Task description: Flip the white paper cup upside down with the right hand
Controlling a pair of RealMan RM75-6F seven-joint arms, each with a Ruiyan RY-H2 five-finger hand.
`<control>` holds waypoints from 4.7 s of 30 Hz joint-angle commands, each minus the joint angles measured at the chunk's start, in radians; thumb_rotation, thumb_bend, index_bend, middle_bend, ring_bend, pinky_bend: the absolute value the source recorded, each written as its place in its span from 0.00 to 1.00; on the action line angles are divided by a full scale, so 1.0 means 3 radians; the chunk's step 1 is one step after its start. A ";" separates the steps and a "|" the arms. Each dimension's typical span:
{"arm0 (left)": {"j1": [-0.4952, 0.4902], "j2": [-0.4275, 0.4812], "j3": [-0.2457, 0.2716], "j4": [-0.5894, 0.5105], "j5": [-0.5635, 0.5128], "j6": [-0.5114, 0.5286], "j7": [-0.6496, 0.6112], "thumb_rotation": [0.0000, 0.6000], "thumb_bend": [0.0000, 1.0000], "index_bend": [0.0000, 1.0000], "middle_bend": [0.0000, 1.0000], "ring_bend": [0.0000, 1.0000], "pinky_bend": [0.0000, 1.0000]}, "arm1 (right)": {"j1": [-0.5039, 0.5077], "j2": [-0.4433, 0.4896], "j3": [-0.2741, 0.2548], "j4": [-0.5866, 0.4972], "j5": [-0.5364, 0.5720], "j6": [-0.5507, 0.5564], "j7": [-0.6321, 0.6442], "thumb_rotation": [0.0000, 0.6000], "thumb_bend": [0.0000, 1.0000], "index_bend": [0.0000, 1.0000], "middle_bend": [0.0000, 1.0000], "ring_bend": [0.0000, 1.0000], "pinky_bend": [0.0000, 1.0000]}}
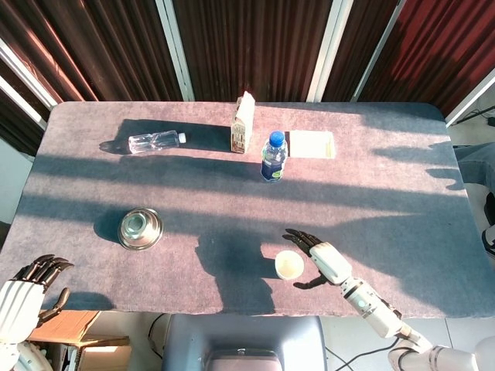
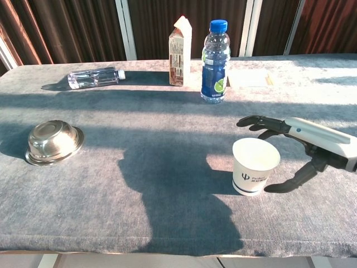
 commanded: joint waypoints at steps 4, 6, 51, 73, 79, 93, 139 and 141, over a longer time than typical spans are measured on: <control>-0.0018 0.0009 0.0024 0.0001 0.0049 -0.0026 -0.0011 1.00 0.42 0.34 0.29 0.21 0.40 | 0.0011 -0.0264 0.0037 0.0311 0.0017 0.0195 0.0127 1.00 0.14 0.41 0.26 0.26 0.38; -0.0017 0.0010 0.0027 0.0000 0.0048 -0.0026 -0.0020 1.00 0.42 0.34 0.29 0.21 0.40 | 0.0009 -0.0346 0.0041 0.0428 0.0012 0.0265 0.0154 1.00 0.15 0.45 0.29 0.30 0.41; -0.0044 0.0010 0.0058 -0.0041 0.0047 -0.0118 0.0071 1.00 0.42 0.34 0.29 0.21 0.40 | 0.0148 -0.0120 0.0244 0.0238 0.0177 0.0157 -0.4163 1.00 0.21 0.42 0.35 0.26 0.39; -0.0065 0.0004 0.0081 -0.0049 0.0077 -0.0160 0.0100 1.00 0.42 0.34 0.29 0.21 0.40 | 0.0336 0.0073 0.0200 0.0453 0.0443 -0.0337 -0.2406 1.00 0.21 0.32 0.23 0.17 0.30; -0.0062 0.0006 0.0077 -0.0052 0.0063 -0.0156 0.0101 1.00 0.42 0.34 0.29 0.21 0.40 | 0.0400 0.0040 0.0193 0.0566 0.0476 -0.0436 -0.2314 1.00 0.23 0.39 0.27 0.21 0.34; -0.0070 -0.0001 0.0083 -0.0057 0.0069 -0.0176 0.0129 1.00 0.42 0.34 0.29 0.21 0.40 | 0.0432 -0.0111 0.0148 0.0835 0.0411 -0.0311 -0.2283 1.00 0.34 0.47 0.32 0.28 0.41; -0.0076 0.0003 0.0101 -0.0060 0.0105 -0.0169 0.0128 1.00 0.42 0.35 0.29 0.21 0.40 | 0.0794 0.0200 -0.0027 0.0353 -0.0641 -0.0224 -0.6002 1.00 0.78 0.79 0.53 0.46 0.50; -0.0075 0.0004 0.0101 -0.0058 0.0104 -0.0167 0.0122 1.00 0.42 0.35 0.29 0.21 0.40 | 0.0790 0.0180 -0.0022 0.0341 -0.0618 -0.0244 -0.5961 1.00 0.78 0.79 0.53 0.45 0.49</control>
